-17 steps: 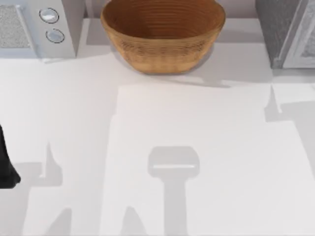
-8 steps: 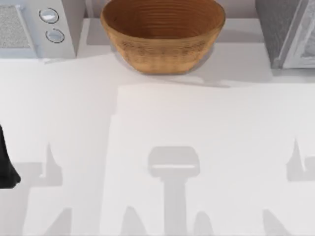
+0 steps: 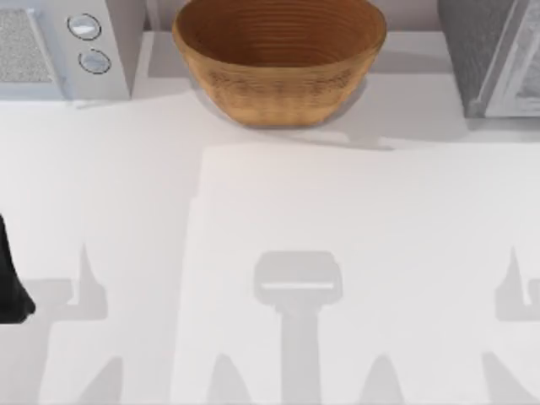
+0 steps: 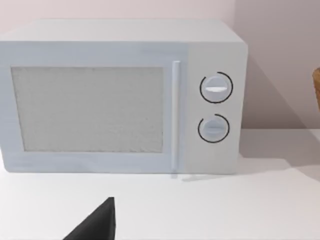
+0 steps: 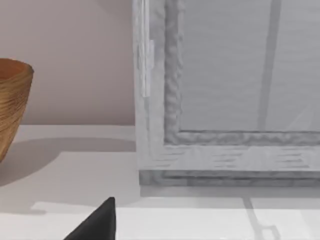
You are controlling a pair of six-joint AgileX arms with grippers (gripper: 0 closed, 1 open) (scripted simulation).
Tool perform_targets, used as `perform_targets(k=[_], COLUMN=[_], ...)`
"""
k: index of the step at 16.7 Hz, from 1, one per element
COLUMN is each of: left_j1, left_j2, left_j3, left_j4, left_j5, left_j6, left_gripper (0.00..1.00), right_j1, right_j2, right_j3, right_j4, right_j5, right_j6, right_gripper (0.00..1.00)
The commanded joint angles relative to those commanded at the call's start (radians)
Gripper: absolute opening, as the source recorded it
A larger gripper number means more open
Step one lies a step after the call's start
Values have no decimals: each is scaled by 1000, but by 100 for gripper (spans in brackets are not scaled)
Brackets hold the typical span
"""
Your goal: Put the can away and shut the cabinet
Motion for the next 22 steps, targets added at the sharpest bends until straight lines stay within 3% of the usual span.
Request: perform_targets(k=[3,7,18,22], left_j1=[0,0,0,0], left_j2=[0,0,0,0], left_j3=[0,0,0,0], left_j4=[0,0,0,0], left_j5=[0,0,0,0], left_j6=[0,0,0,0], left_gripper=[100,100,100,100], right_j1=[-8,-126,-742,-923], right_j2=[16,166,1110,1400], right_j3=[4,46,266,331], right_j4=[11,146,868,1085], right_j5=[-11,-128,-735,-913], right_j6=[0,4,21,23], right_gripper=[100,100,100,100])
